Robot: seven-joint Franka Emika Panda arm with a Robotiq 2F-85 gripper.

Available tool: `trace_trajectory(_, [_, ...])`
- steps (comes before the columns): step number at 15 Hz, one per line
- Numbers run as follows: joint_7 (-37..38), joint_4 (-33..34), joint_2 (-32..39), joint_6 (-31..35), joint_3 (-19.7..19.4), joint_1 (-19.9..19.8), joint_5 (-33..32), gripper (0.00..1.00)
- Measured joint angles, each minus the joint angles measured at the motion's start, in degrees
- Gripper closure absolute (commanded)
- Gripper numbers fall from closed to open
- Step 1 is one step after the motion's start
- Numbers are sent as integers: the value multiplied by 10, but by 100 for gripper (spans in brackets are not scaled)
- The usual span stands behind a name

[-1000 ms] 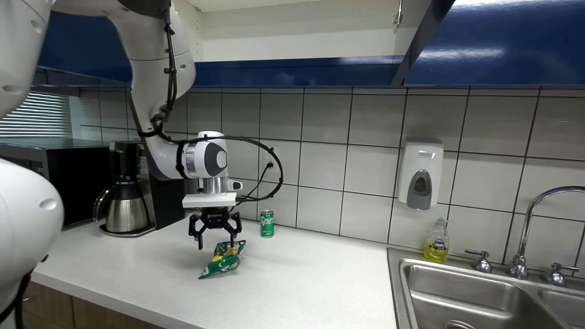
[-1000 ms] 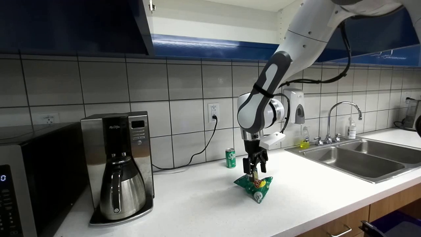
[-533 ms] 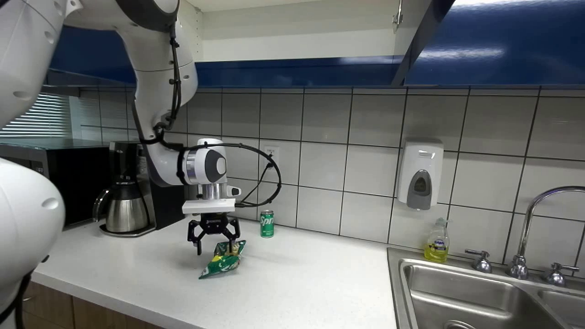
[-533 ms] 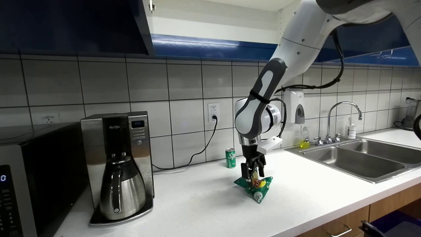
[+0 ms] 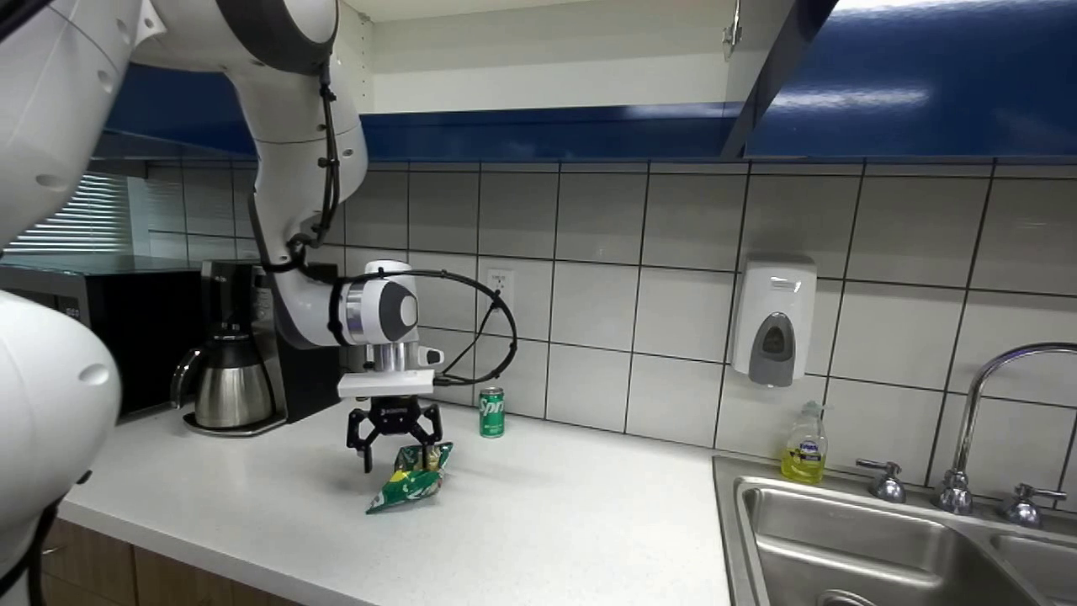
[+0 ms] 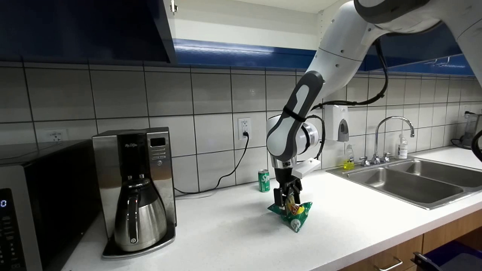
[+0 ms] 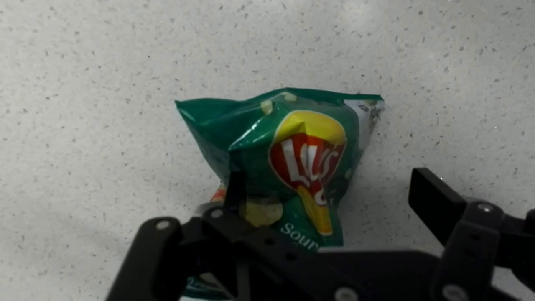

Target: Put the green packet in the open upper cabinet.

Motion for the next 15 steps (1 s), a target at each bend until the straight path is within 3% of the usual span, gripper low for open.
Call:
trace_trajectory(2, [4,5,5,0,0,1,-3,33])
trace_trajectory(10, [12,18,17,-1,0,6,-5,96])
trace_trajectory(15, [17,32,18,-8,0,9,-5,99])
